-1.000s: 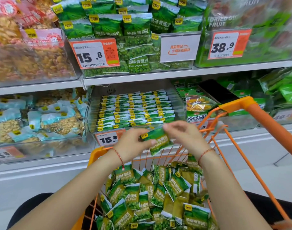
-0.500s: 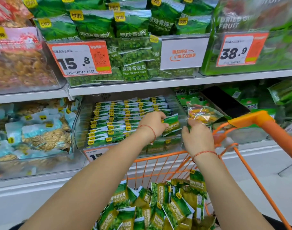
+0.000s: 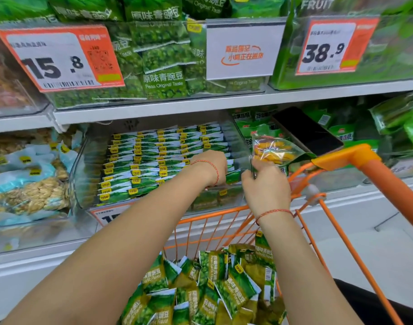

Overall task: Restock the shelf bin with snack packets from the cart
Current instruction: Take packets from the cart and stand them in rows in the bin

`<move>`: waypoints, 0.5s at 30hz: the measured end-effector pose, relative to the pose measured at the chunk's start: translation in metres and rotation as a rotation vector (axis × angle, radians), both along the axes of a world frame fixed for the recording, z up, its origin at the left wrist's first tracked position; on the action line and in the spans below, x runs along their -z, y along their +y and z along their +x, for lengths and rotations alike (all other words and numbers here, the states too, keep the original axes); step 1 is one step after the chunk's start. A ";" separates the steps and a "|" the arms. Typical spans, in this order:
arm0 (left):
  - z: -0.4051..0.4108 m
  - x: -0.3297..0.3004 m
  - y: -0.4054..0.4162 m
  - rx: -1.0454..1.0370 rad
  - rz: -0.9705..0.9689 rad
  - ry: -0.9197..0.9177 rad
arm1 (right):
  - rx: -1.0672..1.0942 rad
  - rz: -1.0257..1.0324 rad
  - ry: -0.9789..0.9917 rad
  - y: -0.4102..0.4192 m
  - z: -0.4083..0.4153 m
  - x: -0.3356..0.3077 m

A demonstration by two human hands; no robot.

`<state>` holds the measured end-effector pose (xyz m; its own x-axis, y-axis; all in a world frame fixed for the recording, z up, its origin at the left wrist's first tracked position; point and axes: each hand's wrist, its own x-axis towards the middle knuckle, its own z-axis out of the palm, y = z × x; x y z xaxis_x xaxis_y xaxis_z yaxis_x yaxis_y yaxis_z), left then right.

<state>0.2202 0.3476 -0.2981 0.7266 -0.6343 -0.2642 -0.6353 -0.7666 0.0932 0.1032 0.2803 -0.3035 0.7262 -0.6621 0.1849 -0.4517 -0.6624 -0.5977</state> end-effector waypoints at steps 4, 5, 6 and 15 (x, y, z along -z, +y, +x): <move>-0.002 0.007 -0.005 0.016 0.031 -0.011 | 0.002 0.028 0.001 0.000 0.001 0.003; -0.001 0.008 -0.005 0.025 0.045 -0.012 | 0.002 0.029 0.002 0.000 0.001 0.003; 0.000 0.009 -0.006 0.036 0.065 -0.014 | 0.001 0.029 0.003 0.000 0.001 0.004; 0.002 -0.007 -0.013 0.167 0.167 -0.050 | -0.013 0.026 0.008 0.001 0.001 0.003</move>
